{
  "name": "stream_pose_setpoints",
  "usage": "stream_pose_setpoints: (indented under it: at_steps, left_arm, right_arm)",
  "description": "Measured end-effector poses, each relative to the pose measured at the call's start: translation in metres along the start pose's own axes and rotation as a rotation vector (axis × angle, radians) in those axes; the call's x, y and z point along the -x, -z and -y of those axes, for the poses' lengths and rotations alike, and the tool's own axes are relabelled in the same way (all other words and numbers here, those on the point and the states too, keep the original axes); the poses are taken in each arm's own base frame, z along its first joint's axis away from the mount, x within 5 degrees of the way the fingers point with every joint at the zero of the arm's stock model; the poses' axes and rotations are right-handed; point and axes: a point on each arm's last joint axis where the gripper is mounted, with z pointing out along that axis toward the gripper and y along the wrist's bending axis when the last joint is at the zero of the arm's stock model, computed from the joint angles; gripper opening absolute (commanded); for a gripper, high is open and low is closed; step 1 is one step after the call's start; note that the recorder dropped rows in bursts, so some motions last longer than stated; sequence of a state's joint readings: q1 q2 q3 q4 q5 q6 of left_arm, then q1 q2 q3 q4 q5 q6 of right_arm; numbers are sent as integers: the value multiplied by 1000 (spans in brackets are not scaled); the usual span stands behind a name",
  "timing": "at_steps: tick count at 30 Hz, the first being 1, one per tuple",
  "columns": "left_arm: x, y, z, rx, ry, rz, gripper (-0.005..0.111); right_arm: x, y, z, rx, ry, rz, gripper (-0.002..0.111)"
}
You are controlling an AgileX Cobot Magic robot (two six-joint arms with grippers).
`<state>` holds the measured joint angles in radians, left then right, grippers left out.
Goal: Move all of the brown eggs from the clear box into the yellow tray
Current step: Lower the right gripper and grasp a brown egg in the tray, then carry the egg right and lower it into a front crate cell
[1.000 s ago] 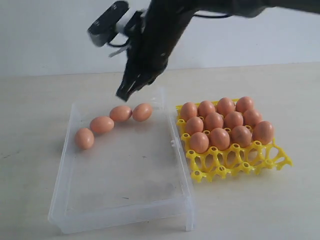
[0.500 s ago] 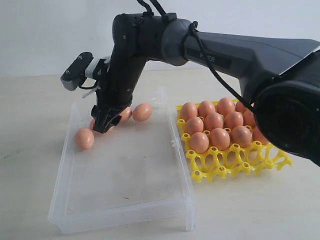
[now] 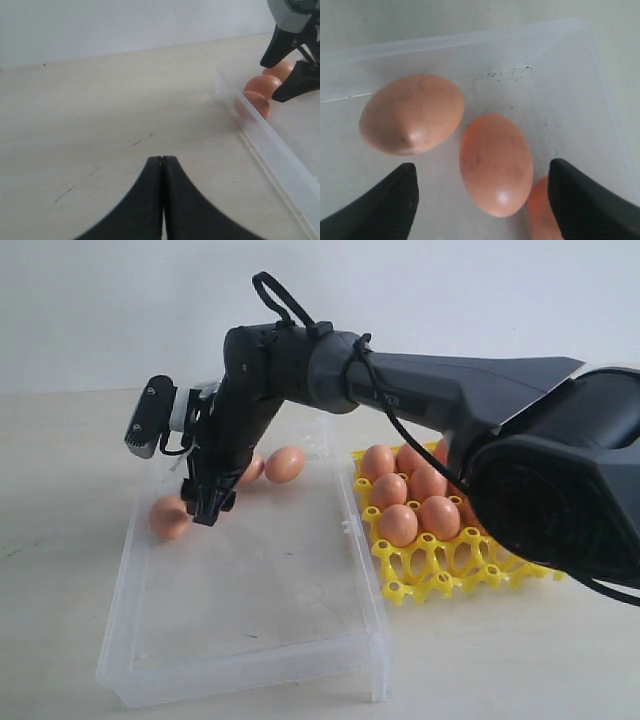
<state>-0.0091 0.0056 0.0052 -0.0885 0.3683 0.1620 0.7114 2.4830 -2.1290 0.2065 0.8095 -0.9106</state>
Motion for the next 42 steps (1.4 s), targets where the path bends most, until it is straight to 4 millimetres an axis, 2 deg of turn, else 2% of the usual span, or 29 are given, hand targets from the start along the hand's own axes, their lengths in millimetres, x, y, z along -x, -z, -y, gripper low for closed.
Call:
stream_pose_setpoints:
  at_steps: [9,15,19,21,24,25,29,33,35,38,40,42]
  left_arm:
    - [0,0,0,0,0,0,0]
    - [0,0,0,0,0,0,0]
    - [0,0,0,0,0,0,0]
    - [0,0,0,0,0,0,0]
    - [0,0,0,0,0,0,0]
    - [0,0,0,0,0,0,0]
    - [0,0,0,0,0,0,0]
    - [0,0,0,0,0,0,0]
    - [0,0,0,0,0,0,0]
    - [0,0,0,0,0,0,0]
    - [0,0,0,0,0,0,0]
    - [0,0,0,0,0,0,0]
  right_arm:
    - [-8,-22,0,-35,16,3,67]
    - [-8,-29,3,-76,21,25,64]
    - [-8,-30,3,-86,21,32,45]
    - [-8,-30,4,-87,17,33,31]
    - [-8,-30,4,-89,3,34,4]
    - [-8,-30,4,-88,1,33,0]
    - [-8,-28,3,-76,-44,27,0]
    - [-3,-4,5,-114,-134,52,0]
    - [-1,15,4,-159,-153,91,0]
    - [-2,53,-2,-264,-171,191,0]
    - [-12,80,-14,-340,-205,265,0]
    - [-34,97,-30,-395,-278,313,0]
